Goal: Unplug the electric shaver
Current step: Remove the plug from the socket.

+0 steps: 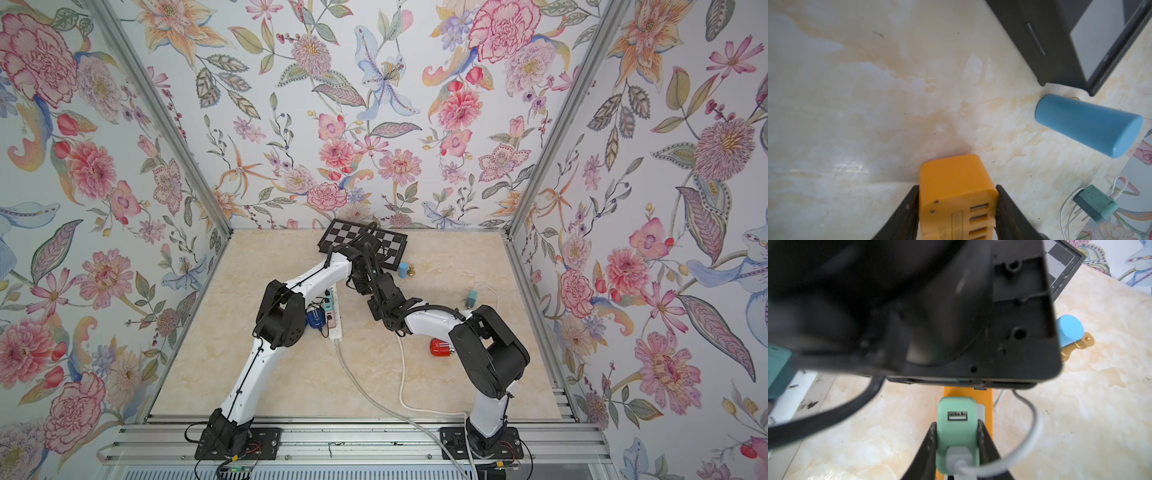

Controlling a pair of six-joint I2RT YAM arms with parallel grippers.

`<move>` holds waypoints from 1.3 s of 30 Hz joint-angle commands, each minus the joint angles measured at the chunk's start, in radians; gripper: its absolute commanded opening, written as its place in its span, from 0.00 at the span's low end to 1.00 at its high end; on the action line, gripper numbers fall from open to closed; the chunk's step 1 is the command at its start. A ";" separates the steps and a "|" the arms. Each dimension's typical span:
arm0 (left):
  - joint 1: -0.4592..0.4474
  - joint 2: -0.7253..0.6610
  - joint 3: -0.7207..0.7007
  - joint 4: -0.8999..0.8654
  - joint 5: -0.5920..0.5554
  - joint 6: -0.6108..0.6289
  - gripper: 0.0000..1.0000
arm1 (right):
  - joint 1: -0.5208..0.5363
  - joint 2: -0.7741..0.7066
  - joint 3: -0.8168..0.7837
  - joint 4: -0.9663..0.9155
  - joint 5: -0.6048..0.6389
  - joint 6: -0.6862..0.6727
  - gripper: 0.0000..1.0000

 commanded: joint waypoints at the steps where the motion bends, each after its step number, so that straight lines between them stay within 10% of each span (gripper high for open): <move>1: -0.034 0.058 0.012 -0.043 -0.001 0.014 0.33 | 0.046 -0.002 -0.026 0.023 0.012 -0.080 0.20; 20: -0.050 0.067 0.010 -0.076 -0.014 0.042 0.27 | -0.001 -0.076 -0.085 0.080 -0.110 0.067 0.17; 31: -0.053 0.077 0.022 -0.083 -0.005 0.040 0.26 | 0.161 -0.058 -0.067 0.083 0.174 -0.139 0.14; 39: -0.059 0.071 0.007 -0.090 -0.015 0.056 0.24 | 0.053 -0.125 -0.102 0.103 -0.017 0.020 0.15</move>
